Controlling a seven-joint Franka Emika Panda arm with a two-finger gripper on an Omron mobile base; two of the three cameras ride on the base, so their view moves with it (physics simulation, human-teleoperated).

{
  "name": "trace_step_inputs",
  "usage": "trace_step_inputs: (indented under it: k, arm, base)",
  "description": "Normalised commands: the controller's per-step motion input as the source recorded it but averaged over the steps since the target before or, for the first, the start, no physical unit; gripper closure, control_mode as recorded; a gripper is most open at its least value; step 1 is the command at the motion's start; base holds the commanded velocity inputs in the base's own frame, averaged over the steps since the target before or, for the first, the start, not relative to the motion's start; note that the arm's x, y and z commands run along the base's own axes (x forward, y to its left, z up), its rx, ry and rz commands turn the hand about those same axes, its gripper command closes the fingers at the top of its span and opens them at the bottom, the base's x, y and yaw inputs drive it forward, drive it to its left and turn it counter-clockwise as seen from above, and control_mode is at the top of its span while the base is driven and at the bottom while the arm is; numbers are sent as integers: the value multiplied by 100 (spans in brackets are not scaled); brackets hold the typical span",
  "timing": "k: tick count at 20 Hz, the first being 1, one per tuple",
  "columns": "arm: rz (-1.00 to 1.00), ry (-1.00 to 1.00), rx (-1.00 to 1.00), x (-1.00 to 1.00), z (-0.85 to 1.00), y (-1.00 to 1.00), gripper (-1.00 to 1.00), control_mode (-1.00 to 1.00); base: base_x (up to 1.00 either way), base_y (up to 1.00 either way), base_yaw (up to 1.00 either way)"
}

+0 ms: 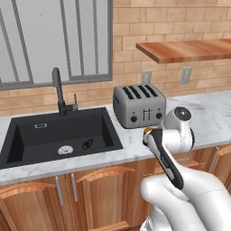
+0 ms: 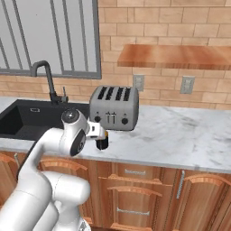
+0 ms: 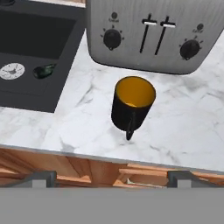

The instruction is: Clear the mugs and bowl far away from the sink.

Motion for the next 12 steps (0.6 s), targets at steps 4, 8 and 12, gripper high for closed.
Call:
trace_step_inputs:
  k: [4,8,12]
  arm:
    - [-9,10,5,6,-1,-8,-100,-100]
    - [-3,6,4,0,-13,-13,-100,-100]
    - [0,0,0,0,-52,-1,-100,-100]
  base:
    - [0,0,0]
    - [0,0,0]
    - [0,0,0]
